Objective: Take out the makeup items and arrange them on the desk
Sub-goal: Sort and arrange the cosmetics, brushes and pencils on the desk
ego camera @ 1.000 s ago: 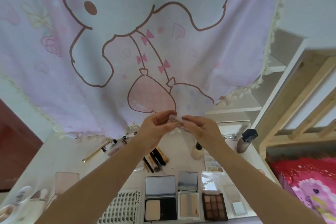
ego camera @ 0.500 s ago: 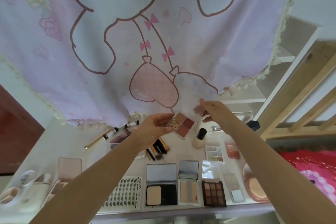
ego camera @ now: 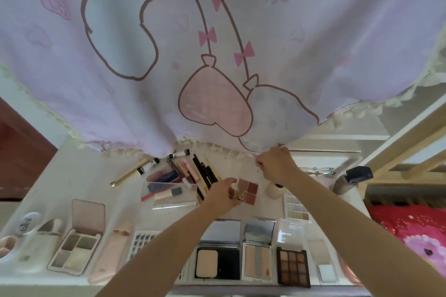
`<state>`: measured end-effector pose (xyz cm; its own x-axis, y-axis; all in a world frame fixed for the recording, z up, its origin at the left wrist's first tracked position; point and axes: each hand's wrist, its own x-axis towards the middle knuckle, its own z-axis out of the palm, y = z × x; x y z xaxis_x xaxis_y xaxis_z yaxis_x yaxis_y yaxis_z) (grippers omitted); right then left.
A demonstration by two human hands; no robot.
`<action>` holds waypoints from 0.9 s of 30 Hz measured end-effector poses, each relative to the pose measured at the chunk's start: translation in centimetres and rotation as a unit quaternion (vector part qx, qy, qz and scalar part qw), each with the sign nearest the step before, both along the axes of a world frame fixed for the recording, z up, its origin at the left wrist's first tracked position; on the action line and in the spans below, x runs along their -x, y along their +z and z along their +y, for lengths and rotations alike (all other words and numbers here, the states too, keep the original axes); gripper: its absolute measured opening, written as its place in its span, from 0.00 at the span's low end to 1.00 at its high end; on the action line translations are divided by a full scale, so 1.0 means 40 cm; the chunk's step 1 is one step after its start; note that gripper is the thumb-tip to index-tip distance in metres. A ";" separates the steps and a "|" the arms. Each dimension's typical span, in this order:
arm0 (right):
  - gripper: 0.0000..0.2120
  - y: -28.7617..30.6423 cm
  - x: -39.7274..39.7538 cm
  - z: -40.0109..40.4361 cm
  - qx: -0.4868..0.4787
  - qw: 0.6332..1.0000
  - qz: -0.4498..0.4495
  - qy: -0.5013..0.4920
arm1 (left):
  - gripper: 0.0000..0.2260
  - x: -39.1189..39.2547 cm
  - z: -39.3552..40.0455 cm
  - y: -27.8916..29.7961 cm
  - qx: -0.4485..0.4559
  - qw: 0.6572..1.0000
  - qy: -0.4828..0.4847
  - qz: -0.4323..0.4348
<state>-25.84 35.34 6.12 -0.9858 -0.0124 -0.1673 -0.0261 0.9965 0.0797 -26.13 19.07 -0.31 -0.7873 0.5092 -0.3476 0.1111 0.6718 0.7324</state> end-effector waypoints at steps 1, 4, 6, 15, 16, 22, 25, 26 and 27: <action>0.11 -0.019 0.005 0.000 -0.037 0.999 -0.022 0.003 | 0.24 0.003 0.015 -0.018 0.031 0.999 -0.014 0.003; 0.14 -0.066 0.017 -0.002 -0.094 0.993 -0.073 0.019 | 0.19 0.008 0.052 -0.056 0.103 0.994 -0.035 0.002; 0.14 -0.088 0.024 -0.003 -0.106 0.989 -0.093 0.032 | 0.14 0.009 0.069 -0.072 0.136 0.990 -0.044 -0.004; 0.14 -0.127 0.048 0.001 -0.110 0.983 -0.149 0.021 | 0.10 0.013 0.102 -0.097 0.233 0.967 -0.104 -0.014; 0.14 -0.130 0.050 0.001 -0.110 0.982 -0.151 0.022 | 0.10 0.013 0.103 -0.098 0.240 0.964 -0.111 -0.012; 0.13 -0.131 0.058 -0.002 -0.122 0.981 -0.151 0.025 | 0.09 0.014 0.091 -0.082 0.255 0.957 -0.136 0.002; 0.13 -0.130 0.064 -0.004 -0.132 0.980 -0.143 0.032 | 0.14 0.014 0.059 -0.073 0.225 0.967 -0.122 0.008; 0.13 -0.129 0.066 -0.006 -0.133 0.980 -0.142 0.037 | 0.15 0.014 0.045 -0.069 0.215 0.970 -0.111 0.010; 0.13 -0.128 0.070 -0.007 -0.132 0.980 -0.141 0.042 | 0.16 0.015 0.029 -0.065 0.210 0.972 -0.100 0.018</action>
<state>-28.62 35.04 1.01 -0.8969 -0.0112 -0.4421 -0.1657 0.9353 0.3126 -26.73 20.23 -2.92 -0.7026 0.4721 -0.5325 0.2902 0.8733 0.3914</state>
